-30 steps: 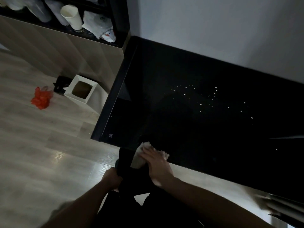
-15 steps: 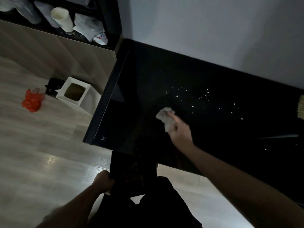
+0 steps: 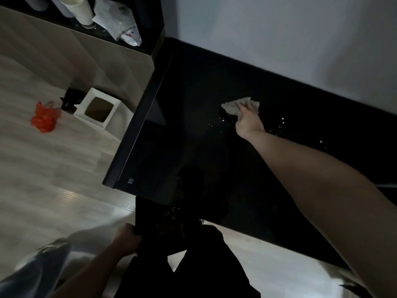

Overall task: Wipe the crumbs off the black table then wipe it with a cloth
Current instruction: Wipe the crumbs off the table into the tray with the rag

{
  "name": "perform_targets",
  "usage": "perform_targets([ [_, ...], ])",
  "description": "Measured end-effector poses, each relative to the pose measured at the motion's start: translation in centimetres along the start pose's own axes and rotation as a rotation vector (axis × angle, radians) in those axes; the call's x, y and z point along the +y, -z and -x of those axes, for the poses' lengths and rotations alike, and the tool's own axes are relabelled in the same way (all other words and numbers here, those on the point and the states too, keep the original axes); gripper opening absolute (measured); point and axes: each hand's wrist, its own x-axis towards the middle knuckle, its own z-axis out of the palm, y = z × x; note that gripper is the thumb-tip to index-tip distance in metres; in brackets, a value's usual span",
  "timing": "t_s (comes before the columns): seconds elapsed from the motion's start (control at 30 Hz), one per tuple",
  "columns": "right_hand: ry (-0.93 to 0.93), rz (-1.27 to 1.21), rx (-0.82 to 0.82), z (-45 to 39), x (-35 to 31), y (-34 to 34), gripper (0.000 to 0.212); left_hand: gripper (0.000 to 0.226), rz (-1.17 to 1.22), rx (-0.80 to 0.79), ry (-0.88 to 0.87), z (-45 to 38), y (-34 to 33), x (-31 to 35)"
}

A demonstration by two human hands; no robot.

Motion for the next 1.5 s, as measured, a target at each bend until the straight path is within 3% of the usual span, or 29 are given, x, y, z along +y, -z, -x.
perform_targets([
  [0.17,0.089,0.18,0.009,2.8,-2.3,-3.4,0.063,0.028,0.004,-0.016,0.006,-0.3,0.1,-0.7],
  [0.37,0.385,0.11,0.027,11.6,-3.1,-9.5,0.063,0.023,0.01,-0.08,-0.003,-0.2,1.2,-0.7],
  [0.5,0.473,0.008,-0.014,18.4,-3.7,-13.0,0.067,0.025,-0.041,-0.081,-0.031,0.6,1.7,-0.1],
  [0.67,0.5,-0.153,-0.227,26.2,-5.6,-16.3,0.07,0.04,-0.051,0.01,-0.077,0.5,1.4,-0.3],
  [0.83,0.336,-0.419,-0.303,30.7,-7.0,-15.5,0.058,0.039,-0.017,-0.014,-0.072,0.6,1.8,-0.5],
  [1.0,0.199,-0.574,-0.167,29.6,-7.6,-12.5,0.053,0.037,-0.053,-0.015,-0.012,1.0,2.5,-0.8],
  [1.13,0.244,-0.607,-0.081,24.8,-9.6,-10.5,0.051,0.027,-0.062,-0.042,-0.008,1.3,3.1,-1.5],
  [1.37,0.402,-0.431,-0.066,16.0,-17.6,-11.3,0.047,0.017,0.038,-0.039,0.007,0.9,4.1,-3.8],
  [1.5,0.447,-0.114,-0.148,13.7,-20.6,-14.3,0.053,0.018,0.041,-0.004,0.001,0.4,4.4,-5.1],
])
